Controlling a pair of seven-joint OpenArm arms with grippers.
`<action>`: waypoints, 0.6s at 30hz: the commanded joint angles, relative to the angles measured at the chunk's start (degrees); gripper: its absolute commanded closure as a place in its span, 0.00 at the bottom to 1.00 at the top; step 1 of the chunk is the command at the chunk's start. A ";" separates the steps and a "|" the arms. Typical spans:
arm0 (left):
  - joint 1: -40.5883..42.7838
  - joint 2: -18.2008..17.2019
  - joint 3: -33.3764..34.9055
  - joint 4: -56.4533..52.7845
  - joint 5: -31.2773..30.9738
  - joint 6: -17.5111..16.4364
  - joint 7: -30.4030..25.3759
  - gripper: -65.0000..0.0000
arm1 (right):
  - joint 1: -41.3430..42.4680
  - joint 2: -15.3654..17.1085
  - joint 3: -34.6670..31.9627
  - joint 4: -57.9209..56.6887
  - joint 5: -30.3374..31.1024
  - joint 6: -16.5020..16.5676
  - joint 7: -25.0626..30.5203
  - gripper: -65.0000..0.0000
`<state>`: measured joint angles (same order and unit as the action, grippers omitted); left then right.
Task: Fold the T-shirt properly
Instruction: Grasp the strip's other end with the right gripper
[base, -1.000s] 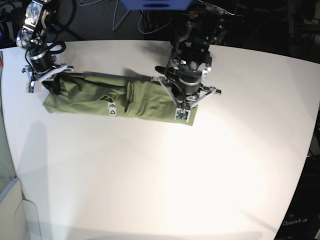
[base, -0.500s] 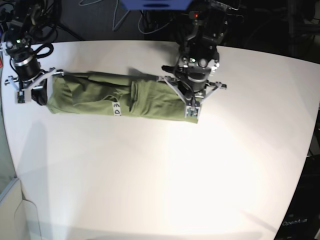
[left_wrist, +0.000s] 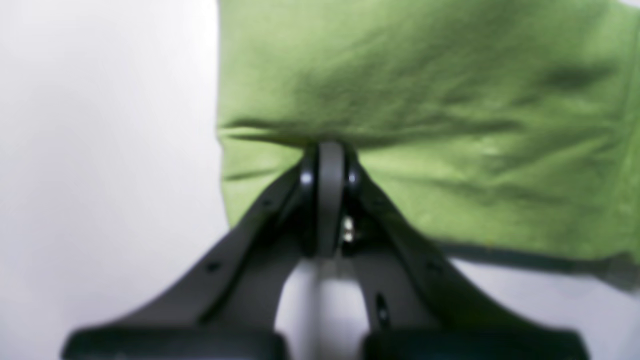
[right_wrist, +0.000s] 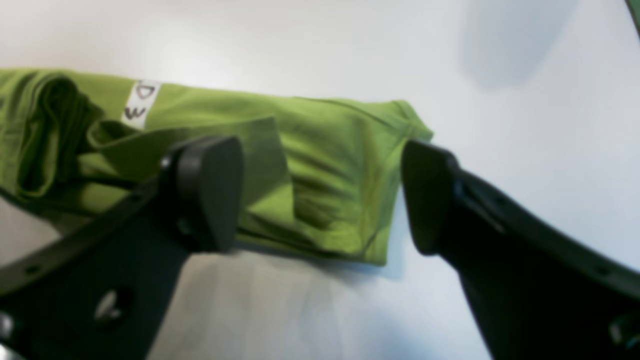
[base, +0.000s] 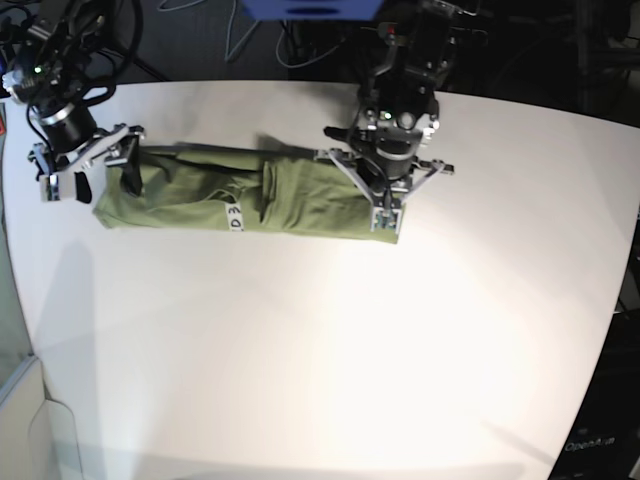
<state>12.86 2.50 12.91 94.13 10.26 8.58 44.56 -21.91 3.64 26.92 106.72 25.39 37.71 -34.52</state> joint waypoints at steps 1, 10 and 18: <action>0.54 0.00 -0.03 0.07 -0.11 0.17 2.79 0.99 | 0.33 0.54 0.03 1.02 1.47 0.66 1.42 0.20; 1.33 0.00 -0.12 1.48 -0.11 0.17 2.79 0.99 | 2.18 1.77 0.64 -7.77 1.56 0.66 2.04 0.02; 2.21 0.00 -0.12 3.50 -0.02 0.17 3.22 0.99 | 3.93 2.21 0.73 -11.73 1.47 2.29 2.13 0.03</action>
<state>15.03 2.35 12.84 97.14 10.44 8.60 46.83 -18.13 5.06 27.38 94.17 25.93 38.98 -33.67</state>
